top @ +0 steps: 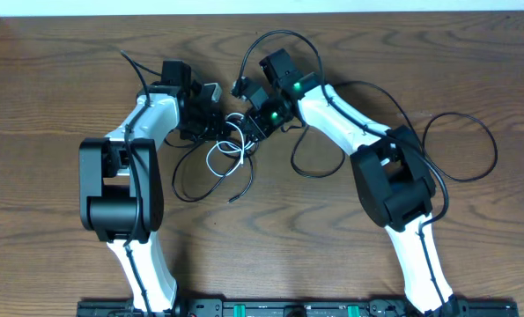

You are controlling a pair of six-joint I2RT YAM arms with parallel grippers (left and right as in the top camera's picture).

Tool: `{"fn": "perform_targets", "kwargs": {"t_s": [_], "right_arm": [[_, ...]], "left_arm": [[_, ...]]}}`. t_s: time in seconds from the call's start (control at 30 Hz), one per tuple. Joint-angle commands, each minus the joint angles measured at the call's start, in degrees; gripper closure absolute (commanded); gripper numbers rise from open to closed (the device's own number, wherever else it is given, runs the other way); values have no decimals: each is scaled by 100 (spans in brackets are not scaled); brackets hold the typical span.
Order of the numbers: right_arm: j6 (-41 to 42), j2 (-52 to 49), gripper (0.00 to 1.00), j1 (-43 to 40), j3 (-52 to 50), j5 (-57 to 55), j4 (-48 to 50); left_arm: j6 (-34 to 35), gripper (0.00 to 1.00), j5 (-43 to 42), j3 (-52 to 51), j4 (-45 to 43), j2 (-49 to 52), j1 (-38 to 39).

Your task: Untangle cables

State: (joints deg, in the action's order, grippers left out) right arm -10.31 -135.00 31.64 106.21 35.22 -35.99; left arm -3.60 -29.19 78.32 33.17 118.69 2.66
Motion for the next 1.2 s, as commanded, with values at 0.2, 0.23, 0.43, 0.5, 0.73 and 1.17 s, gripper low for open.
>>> {"fn": "perform_targets", "kwargs": {"t_s": [0.2, 0.23, 0.43, 0.5, 0.73, 1.17], "right_arm": [[472, 162, 99, -55, -20, 688, 216], [546, 162, 99, -81, -20, 721, 271], [918, 162, 99, -323, -20, 946, 461], [1104, 162, 99, -428, -20, 1069, 479], [1668, 162, 99, -673, -20, 986, 463], [1928, 160, 99, -636, -22, -1300, -179]], "left_arm": [[289, 74, 533, -118, -188, 155, 31], [328, 74, 538, -133, -219, 155, 31], [393, 73, 595, -146, -251, 155, 26], [398, 73, 592, -146, -269, 155, 26], [1056, 74, 1351, -146, -328, 155, 26], [1856, 73, 1707, -146, -332, 155, 26]]}}
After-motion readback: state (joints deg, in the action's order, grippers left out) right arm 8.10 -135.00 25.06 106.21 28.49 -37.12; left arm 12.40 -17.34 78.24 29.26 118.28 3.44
